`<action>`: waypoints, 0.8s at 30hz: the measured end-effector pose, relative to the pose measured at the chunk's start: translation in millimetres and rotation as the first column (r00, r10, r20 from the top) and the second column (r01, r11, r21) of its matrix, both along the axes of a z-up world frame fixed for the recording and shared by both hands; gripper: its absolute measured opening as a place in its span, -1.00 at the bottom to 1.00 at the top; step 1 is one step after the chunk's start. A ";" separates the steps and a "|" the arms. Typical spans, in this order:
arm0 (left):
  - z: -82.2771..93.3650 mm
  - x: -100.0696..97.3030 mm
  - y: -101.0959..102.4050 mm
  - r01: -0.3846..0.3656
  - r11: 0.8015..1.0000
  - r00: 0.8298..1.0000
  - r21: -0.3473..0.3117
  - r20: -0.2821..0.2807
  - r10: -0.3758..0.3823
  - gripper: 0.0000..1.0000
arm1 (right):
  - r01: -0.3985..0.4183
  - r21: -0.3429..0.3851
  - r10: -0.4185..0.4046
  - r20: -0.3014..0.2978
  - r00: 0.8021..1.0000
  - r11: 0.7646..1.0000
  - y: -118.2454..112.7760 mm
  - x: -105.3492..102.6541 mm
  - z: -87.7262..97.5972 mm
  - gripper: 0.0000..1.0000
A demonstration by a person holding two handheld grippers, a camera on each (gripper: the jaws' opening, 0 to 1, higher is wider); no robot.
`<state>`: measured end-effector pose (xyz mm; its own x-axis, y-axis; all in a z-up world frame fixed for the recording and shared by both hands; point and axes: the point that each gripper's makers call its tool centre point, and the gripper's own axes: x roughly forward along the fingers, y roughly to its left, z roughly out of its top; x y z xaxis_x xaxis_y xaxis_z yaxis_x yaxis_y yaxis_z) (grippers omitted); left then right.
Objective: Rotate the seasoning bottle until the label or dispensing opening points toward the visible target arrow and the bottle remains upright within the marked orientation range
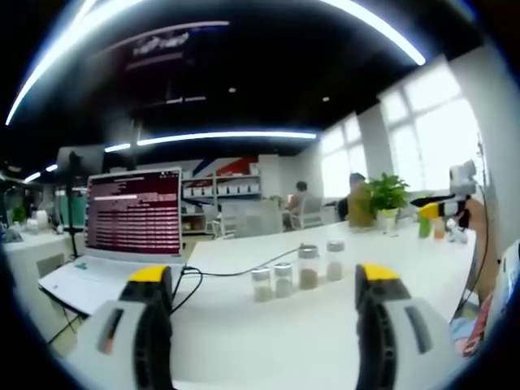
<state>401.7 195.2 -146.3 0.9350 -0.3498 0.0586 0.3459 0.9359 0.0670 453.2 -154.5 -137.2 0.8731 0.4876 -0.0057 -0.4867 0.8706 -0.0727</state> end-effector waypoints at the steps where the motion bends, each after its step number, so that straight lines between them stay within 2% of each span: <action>1: -0.4 0.1 -0.9 0.000 1.000 1.000 0.002 -0.001 0.000 0.98 | -0.001 -0.006 0.001 0.000 1.000 1.000 0.6 1.1 0.6 0.88; 7: -1.6 2.0 -4.6 0.014 1.000 1.000 0.012 -0.005 -0.014 0.98 | -0.004 -0.031 0.004 0.001 1.000 1.000 6.5 7.6 1.7 0.88; 15: -1.8 3.2 -1.6 0.015 1.000 1.000 0.006 -0.011 -0.015 0.98 | -0.005 -0.015 0.005 -0.027 1.000 1.000 13.4 20.9 -3.6 0.84; 20: 4.0 -5.7 -15.3 0.098 0.995 0.995 -0.011 0.007 -0.098 0.98 | -0.007 -0.005 0.006 -0.039 0.999 1.000 11.7 27.0 -9.5 0.84; 24: 3.4 -7.6 -24.5 0.123 0.992 0.992 0.003 0.008 -0.123 0.98 | -0.005 -0.005 0.005 -0.039 0.999 1.000 15.1 34.5 -11.2 0.84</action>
<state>394.1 170.8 -142.9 0.8844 -0.4621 0.0651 0.4577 0.8861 0.0723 487.7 -139.5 -148.4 0.8695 0.4921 -0.0426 -0.4939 0.8676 -0.0579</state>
